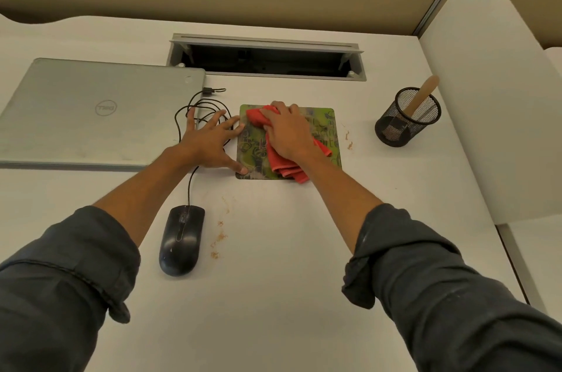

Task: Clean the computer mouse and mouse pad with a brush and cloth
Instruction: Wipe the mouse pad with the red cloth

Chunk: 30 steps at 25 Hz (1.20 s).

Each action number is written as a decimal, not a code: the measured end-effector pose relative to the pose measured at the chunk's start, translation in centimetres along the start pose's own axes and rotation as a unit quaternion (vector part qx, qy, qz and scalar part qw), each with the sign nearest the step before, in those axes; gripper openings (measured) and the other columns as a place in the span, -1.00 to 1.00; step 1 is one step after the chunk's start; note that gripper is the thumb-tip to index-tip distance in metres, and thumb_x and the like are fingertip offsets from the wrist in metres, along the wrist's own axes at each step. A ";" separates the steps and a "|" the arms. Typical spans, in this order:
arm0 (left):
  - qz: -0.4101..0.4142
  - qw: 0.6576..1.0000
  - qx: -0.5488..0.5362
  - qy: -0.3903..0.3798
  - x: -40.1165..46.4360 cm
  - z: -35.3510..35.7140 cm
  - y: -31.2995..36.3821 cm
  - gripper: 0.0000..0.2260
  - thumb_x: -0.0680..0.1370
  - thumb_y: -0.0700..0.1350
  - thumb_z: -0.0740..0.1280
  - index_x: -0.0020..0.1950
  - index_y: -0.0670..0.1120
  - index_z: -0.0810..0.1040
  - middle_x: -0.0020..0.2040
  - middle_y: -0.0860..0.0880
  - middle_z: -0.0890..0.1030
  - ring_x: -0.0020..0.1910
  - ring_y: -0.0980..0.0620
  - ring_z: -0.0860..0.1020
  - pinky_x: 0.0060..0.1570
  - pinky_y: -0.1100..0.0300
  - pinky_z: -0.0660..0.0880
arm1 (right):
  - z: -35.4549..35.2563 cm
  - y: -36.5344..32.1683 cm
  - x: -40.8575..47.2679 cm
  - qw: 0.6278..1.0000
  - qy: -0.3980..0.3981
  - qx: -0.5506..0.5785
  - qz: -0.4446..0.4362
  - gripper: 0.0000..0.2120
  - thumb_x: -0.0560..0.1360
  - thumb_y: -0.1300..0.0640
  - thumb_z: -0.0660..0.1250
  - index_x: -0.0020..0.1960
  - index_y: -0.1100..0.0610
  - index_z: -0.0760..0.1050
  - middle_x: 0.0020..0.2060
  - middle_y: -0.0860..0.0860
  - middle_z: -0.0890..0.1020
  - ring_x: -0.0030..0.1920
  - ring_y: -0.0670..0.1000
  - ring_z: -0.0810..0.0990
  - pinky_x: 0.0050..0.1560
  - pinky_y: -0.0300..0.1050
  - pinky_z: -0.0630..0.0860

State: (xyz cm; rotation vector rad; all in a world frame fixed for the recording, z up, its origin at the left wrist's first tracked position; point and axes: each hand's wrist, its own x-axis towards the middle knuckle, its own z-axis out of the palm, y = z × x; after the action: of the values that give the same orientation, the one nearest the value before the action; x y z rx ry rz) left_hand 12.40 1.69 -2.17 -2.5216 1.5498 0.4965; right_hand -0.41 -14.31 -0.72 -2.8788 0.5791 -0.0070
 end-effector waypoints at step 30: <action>0.020 0.999 0.044 0.015 -1.9 -0.5 1.9 -0.21 0.45 0.39 0.18 0.56 0.06 0.01 0.59 0.02 -0.08 0.54 0.00 -0.22 0.31 -0.29 -0.48 | -0.6 4.3 -13.2 0.978 0.057 0.001 0.203 -0.66 0.63 0.06 0.14 0.36 0.08 0.42 0.28 0.08 0.50 0.19 0.13 0.45 0.07 0.01 0.48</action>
State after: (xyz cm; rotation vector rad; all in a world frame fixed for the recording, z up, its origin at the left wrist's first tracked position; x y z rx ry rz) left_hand 10.02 2.26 -0.95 -2.4480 1.5991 0.3882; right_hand -14.25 -13.23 -0.54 -2.7143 1.1757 -0.1107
